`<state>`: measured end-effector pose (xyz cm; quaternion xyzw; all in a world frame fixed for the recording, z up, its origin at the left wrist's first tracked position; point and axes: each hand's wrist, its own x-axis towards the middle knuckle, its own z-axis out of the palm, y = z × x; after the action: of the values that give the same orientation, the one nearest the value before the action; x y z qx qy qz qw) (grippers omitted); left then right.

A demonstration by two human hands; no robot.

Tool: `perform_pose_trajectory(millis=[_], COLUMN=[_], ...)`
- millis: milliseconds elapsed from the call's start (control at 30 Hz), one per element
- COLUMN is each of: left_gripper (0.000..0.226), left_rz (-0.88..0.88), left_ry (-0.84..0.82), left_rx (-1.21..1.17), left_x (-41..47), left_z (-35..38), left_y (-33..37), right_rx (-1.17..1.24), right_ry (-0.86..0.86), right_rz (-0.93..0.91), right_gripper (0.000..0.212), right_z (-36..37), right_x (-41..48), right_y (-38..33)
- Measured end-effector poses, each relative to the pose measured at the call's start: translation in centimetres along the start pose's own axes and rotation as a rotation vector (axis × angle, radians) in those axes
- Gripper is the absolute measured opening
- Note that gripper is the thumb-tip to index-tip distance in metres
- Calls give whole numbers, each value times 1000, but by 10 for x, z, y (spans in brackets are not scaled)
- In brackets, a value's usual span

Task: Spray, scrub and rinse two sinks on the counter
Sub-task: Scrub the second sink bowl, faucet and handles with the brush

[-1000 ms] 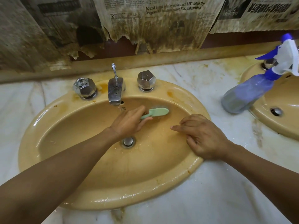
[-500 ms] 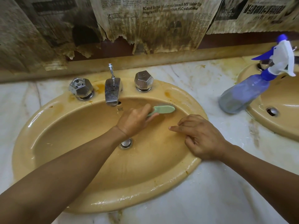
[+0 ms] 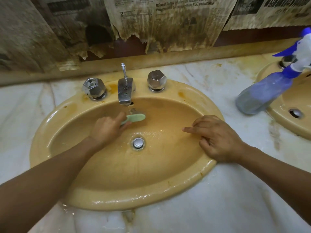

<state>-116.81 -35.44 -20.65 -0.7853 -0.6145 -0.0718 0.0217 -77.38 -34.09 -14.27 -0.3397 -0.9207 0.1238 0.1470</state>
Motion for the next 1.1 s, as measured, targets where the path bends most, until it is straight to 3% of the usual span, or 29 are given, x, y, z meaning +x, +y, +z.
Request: perform_pose_trajectory(millis=[67, 100, 133, 233, 267, 400, 567, 633, 700, 733, 900, 967, 1067, 1100], left_gripper=[31, 30, 28, 23, 23, 25, 21, 22, 25, 26, 19, 20, 24, 26], left_rz=[79, 74, 47, 27, 24, -90, -188, -244, -261, -264, -148, -147, -122, -112], left_ry=[-297, -368, -352, -101, -98, -350, 1, -95, -277, -269, 225, 188, -85, -96], left_rx=[145, 183, 180, 117, 131, 197, -44, -75, 39, 73, -59, -71, 6, 8], left_x=[-5, -7, -4, -7, -13, -29, -23, -29, -37, -39, -18, -8, 4, 8], left_z=[-9, -21, -30, -47, -51, -56, -59, -55, -46, -42, -45, -43, -29, -27], left_y=[-2, -7, -12, -29, -32, -28, -25, -22, -22, -23, -12, 2, 20, 22], right_rx=[-14, -19, -23, -29, -29, -23, -12, -11, -10, -7, -13, -11, -13, -13], right_ry=[-12, -18, -25, -30, -34, -34, -25, -25, -20, -18, -9, -5, -1, -3], right_rz=[-7, -14, -13, -12, -16, -15, -16, -12, -12, -14, -14, -11, -10, -7], right_gripper=[57, 57, 57, 57, 56, 57, 57, 57, 57, 57, 57, 57, 56, 56], right_z=[-1, -1, -1, -2, -2, -3, -2, -2, -1, -1, -1, 0, 0, 0], right_x=[0, 1, 0, -1, -1, 0, 0, 0, -1, 0, 0, 0, 0, 1], right_y=[0, -2, -2, -1, -1, -2, -3, -2, -2, -2, -2, -2, -3, -3])
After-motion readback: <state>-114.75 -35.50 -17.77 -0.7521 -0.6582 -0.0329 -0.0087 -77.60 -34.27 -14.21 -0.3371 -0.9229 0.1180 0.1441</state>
